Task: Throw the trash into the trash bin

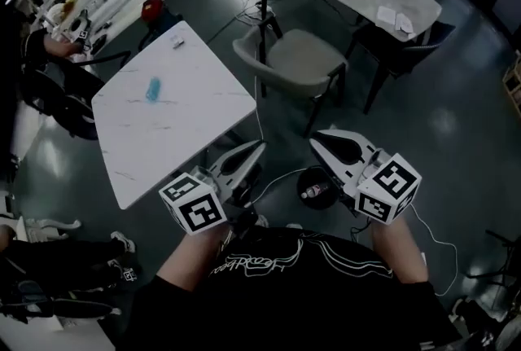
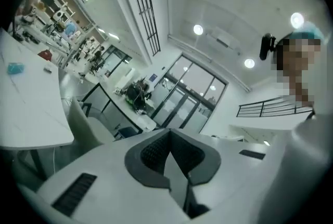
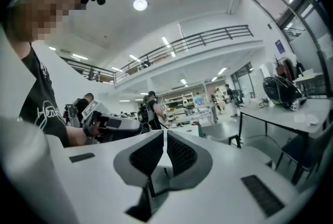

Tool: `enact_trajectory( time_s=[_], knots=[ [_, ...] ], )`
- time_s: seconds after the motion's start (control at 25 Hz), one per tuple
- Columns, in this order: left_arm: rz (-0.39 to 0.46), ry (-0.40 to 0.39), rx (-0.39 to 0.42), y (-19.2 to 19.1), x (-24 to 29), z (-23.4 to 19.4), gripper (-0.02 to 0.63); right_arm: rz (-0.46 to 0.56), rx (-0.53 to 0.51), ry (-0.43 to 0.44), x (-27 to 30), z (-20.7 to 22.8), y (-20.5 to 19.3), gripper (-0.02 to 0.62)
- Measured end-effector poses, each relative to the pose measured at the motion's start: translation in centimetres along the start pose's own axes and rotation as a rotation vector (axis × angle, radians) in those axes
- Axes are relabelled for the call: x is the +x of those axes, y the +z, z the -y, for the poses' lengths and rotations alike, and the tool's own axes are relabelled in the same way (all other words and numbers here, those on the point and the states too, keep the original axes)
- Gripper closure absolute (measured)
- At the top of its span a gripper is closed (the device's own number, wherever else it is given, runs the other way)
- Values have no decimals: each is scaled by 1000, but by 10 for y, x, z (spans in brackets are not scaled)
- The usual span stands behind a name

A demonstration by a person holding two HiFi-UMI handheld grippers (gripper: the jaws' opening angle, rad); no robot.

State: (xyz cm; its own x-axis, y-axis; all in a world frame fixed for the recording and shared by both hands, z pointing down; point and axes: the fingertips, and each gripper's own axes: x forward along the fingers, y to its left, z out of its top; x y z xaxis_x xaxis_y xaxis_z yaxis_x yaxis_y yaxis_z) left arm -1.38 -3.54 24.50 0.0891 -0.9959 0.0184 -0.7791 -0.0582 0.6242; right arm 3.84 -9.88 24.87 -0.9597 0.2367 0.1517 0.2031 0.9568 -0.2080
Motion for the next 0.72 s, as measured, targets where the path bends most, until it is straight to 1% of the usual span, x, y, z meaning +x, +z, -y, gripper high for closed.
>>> enact_trajectory(
  time_s=[0.04, 0.08, 0.12, 0.2, 0.28, 0.4, 0.52, 0.64, 0.72],
  knots=[
    [38, -6, 6, 16, -9, 8, 604, 20, -21, 40, 4, -11, 14, 549],
    [71, 4, 31, 31, -20, 15, 603, 38, -38, 78, 9, -21, 25, 549],
    [99, 34, 76, 44, -32, 19, 603, 53, -51, 109, 15, -30, 33, 549],
    [149, 130, 177, 63, -56, 19, 603, 71, -65, 142, 28, -44, 44, 549],
    [178, 200, 224, 70, -74, 15, 603, 77, -74, 154, 41, -52, 52, 549],
    [157, 248, 271, 69, -85, 7, 603, 94, -71, 202, 60, -66, 61, 549],
    [131, 285, 314, 71, -92, -3, 603, 93, -54, 255, 82, -80, 58, 549],
    [138, 363, 320, 79, -100, -32, 604, 59, -37, 257, 110, -79, 48, 549],
    [139, 414, 298, 84, -108, -59, 604, 30, -27, 238, 134, -74, 39, 549]
  ],
)
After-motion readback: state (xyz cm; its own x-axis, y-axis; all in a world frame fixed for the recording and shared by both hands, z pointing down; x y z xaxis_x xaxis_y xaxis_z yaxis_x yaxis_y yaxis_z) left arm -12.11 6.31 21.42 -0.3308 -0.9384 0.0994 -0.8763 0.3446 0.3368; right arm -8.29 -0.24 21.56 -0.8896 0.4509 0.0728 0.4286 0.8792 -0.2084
